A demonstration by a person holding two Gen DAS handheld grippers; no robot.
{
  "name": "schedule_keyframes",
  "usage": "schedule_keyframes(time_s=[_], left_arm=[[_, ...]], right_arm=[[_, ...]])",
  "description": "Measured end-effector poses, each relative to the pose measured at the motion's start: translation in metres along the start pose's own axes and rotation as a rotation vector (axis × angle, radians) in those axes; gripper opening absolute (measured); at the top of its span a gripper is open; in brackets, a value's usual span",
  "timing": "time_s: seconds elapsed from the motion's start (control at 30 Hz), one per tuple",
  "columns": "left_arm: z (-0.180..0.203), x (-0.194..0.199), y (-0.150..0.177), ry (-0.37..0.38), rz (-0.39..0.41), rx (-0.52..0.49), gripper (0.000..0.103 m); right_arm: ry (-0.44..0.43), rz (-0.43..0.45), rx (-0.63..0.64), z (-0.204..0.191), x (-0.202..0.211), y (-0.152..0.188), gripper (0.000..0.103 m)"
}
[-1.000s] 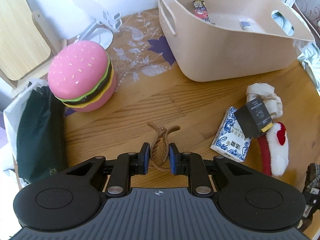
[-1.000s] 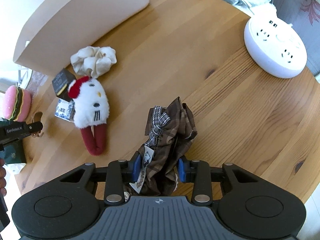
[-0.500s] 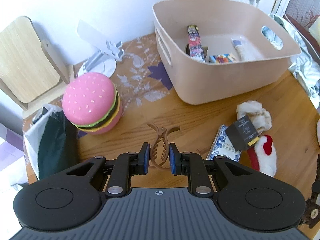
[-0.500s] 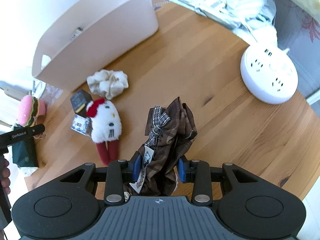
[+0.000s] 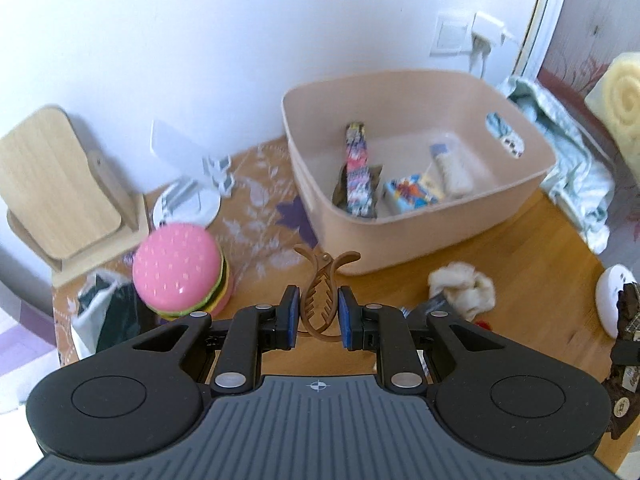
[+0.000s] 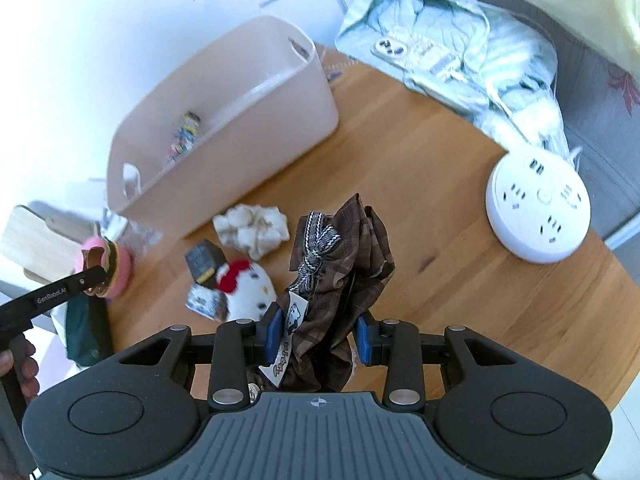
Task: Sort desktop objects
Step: 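Lift and carry the claw clip and plaid scrunchie with both tools over the basket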
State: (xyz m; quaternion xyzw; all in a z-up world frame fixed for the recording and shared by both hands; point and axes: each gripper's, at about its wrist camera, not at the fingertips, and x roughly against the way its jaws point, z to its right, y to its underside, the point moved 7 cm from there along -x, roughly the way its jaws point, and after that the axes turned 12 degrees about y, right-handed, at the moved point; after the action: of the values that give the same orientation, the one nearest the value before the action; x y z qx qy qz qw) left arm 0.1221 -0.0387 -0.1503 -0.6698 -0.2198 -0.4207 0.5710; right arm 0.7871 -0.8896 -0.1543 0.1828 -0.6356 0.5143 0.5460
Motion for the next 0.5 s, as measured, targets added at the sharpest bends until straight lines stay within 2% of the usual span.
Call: schedule_keyframes(time_s=[0.5], left_arm=[[0.021,0.009,-0.051,0.025,0.094,-0.065,0.020]], right_arm=[[-0.057,0.174,0.103,-0.013,0.033,-0.070,0.034]])
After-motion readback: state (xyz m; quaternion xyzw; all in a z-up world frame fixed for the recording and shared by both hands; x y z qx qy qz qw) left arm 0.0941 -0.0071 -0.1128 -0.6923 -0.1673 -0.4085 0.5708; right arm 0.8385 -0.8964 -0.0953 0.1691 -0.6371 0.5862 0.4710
